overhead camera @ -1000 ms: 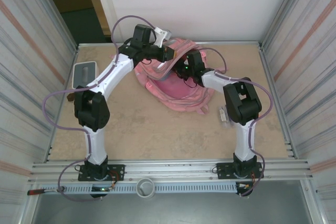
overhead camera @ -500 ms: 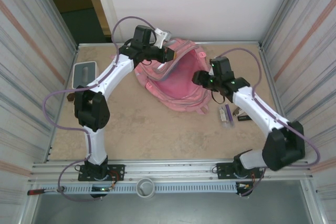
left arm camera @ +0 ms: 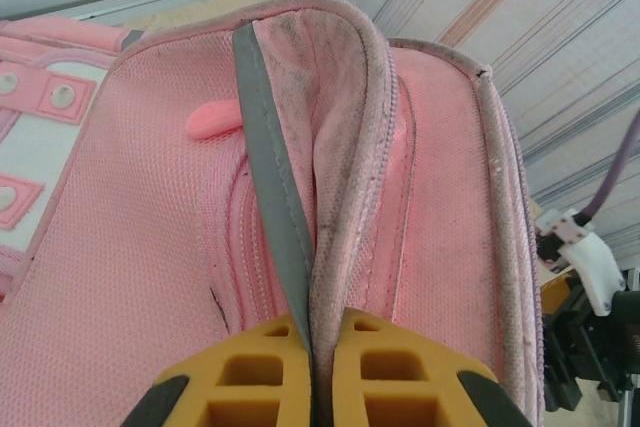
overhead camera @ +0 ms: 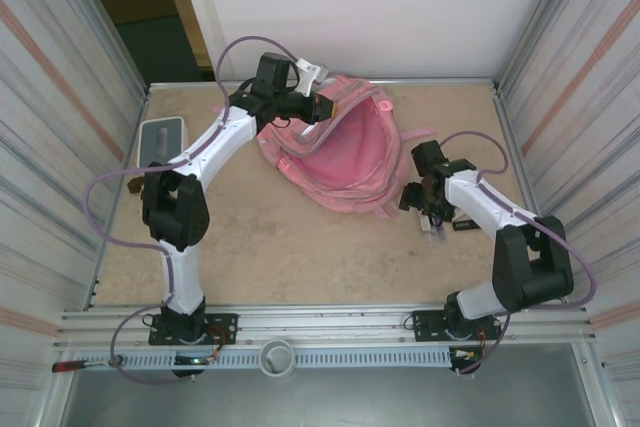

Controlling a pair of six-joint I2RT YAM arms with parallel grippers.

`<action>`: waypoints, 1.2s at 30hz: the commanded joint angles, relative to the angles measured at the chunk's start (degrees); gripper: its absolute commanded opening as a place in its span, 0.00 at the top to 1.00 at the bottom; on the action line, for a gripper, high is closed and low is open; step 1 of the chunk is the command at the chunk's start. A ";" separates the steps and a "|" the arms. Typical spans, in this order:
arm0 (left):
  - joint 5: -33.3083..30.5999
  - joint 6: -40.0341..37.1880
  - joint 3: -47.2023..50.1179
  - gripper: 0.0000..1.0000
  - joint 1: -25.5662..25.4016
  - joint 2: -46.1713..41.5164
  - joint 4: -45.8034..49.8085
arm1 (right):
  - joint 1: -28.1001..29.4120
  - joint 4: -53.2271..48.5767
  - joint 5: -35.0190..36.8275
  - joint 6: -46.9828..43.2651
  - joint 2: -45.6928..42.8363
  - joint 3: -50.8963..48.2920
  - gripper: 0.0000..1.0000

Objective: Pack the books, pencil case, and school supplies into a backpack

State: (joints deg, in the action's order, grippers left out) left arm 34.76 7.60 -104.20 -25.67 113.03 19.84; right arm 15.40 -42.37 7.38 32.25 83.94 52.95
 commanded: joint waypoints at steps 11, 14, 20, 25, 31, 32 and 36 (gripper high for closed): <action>1.83 -0.23 -0.15 1.00 0.06 -3.43 -4.19 | 0.59 -1.05 -0.44 -2.32 7.05 0.14 0.23; 1.88 -0.25 -0.21 1.00 0.01 -3.11 -4.19 | 0.95 -1.21 -2.41 -2.70 7.18 0.14 0.26; 2.02 -0.24 -0.39 1.00 0.01 -2.82 -4.10 | 2.03 -0.53 -8.16 -2.56 4.75 -0.47 0.34; 2.23 -0.42 -0.22 1.00 0.01 -2.90 -3.93 | 1.78 -1.39 -5.24 -2.41 4.04 -0.25 0.37; 2.03 -0.68 -0.13 1.00 0.01 -3.08 -3.75 | 1.89 -2.31 -3.12 -4.59 5.29 0.02 0.22; 2.06 -0.65 -0.14 1.00 0.01 -3.01 -3.83 | 2.09 -2.20 -3.51 -4.72 5.72 -0.16 0.20; 2.21 -0.48 -0.04 1.00 0.01 -2.82 -3.84 | 3.63 -1.11 -3.70 -4.81 7.29 -0.56 0.19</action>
State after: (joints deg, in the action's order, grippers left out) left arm 34.96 7.57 -104.09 -25.65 113.03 19.81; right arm 18.00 -42.92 3.18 28.77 89.93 52.95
